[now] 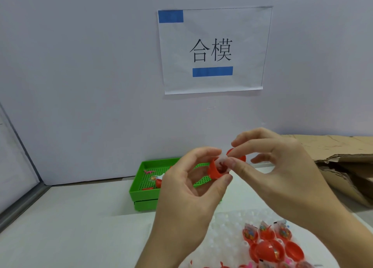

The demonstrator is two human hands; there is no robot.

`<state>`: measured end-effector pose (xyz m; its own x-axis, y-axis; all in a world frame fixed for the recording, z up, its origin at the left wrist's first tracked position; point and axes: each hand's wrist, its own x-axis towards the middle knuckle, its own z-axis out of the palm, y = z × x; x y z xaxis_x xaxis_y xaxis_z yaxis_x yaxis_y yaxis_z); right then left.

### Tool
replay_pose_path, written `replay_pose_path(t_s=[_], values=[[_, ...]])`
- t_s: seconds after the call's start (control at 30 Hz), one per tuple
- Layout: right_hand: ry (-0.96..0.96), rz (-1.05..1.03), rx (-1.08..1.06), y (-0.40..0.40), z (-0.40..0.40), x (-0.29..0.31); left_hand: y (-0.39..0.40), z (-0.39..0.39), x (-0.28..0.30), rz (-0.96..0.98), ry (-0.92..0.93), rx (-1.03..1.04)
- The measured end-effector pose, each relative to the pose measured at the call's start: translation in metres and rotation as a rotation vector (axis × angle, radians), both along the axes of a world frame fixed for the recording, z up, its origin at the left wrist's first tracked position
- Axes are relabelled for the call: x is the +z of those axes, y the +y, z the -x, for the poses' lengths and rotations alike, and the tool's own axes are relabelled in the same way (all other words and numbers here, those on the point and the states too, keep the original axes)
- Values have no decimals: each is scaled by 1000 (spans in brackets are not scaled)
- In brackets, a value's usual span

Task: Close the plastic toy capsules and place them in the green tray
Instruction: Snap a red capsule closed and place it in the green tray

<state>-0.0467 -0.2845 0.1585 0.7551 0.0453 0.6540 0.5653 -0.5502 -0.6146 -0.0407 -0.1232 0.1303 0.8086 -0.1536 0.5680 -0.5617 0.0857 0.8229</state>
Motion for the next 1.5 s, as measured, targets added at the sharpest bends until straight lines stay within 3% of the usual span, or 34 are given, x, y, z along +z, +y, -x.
replay_pose_path(t_s=[0.13, 0.4, 0.63, 0.83, 1.23, 1.5], values=[[-11, 20, 78, -1, 3, 2, 1, -1, 0, 54, -7, -36], [-42, 4, 11, 0, 3, 1, 0, 1, 0, -4, -89, 15], [11, -94, 124, -9, 0, 4, -1, 0, -1, 104, -14, -28], [288, -180, 348, -28, -8, -1, 2, -2, 0, 161, 39, -62], [140, -230, 395, -14, -7, -5, 0, 3, 4, -69, 52, 62], [141, -299, 388, -11, -9, -7, 0, 4, 4, -84, 48, 86]])
